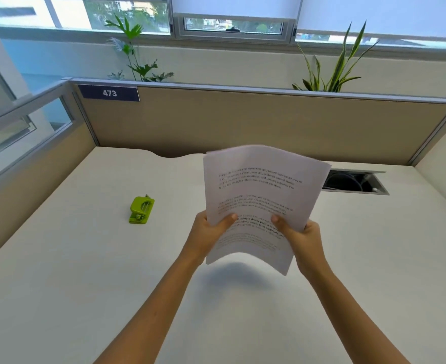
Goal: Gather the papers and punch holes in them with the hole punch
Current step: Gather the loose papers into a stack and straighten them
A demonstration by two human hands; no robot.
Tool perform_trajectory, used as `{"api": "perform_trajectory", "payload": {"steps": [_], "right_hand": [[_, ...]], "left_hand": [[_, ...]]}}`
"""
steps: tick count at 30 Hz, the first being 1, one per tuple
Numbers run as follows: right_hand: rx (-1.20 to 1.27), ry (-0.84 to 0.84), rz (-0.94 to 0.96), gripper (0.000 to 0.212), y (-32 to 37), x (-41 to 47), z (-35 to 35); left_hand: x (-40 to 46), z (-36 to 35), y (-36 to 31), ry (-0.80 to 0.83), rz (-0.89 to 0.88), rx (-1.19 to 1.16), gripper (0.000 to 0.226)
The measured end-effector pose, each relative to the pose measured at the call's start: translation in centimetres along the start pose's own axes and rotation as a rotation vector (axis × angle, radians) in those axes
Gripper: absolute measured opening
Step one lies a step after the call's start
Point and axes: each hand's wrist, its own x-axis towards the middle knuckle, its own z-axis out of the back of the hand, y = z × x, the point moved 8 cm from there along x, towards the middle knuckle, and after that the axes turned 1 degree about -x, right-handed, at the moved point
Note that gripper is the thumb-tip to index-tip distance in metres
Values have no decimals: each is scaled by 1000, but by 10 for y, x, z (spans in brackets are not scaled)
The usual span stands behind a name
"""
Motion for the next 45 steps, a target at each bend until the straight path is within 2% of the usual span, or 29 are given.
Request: {"api": "perform_trajectory", "payload": {"steps": [5,10,11,13,15,17,18,19,21,23,24,26,28,30,31,35,37,40,45], "right_hand": [[2,-14,-99,26,-34,-17,5],[-23,-22,-91,15,-29,-14,3],[-51,-22,-80,13,-23,-10,5],[-148,-2,-52,9,-7,0,12],[-347,51,4,9,13,11,17],[-606,130,71,14,35,21,18],[-732,178,91,14,45,25,17],[-848,235,104,12,52,29,15],[-1032,361,137,8,63,33,8],[-1120,461,182,6,72,34,-3],[-1140,499,189,7,75,33,-8],[-1163,542,178,9,80,32,-13],[-1178,523,177,6,91,39,-2],[-1141,465,161,9,104,49,24],[-1034,443,115,9,107,52,39],[-220,491,-83,28,93,45,72],[14,484,-131,34,70,38,71],[42,409,-167,35,33,27,56],[1,98,-67,25,8,20,51]], "left_hand": [[-15,1,33,-35,29,-21,21],[-12,5,37,-97,32,-30,21],[-9,7,31,-100,6,-31,28],[0,14,10,-106,-98,36,65],[7,29,-20,-191,-220,198,97],[10,42,-56,-257,-355,417,107],[13,45,-72,-241,-405,538,108],[15,43,-84,-180,-434,654,108],[20,28,-95,66,-403,787,100],[20,11,-84,332,-232,759,79],[17,3,-75,423,-120,718,59],[11,-7,-57,468,50,615,24],[8,-7,-46,431,102,502,21],[8,4,-40,370,104,384,22],[9,12,-38,338,102,319,21],[11,38,-27,239,114,77,21],[10,42,-24,203,120,17,24],[10,41,-15,168,127,13,24],[8,38,-5,70,82,37,17]]}}
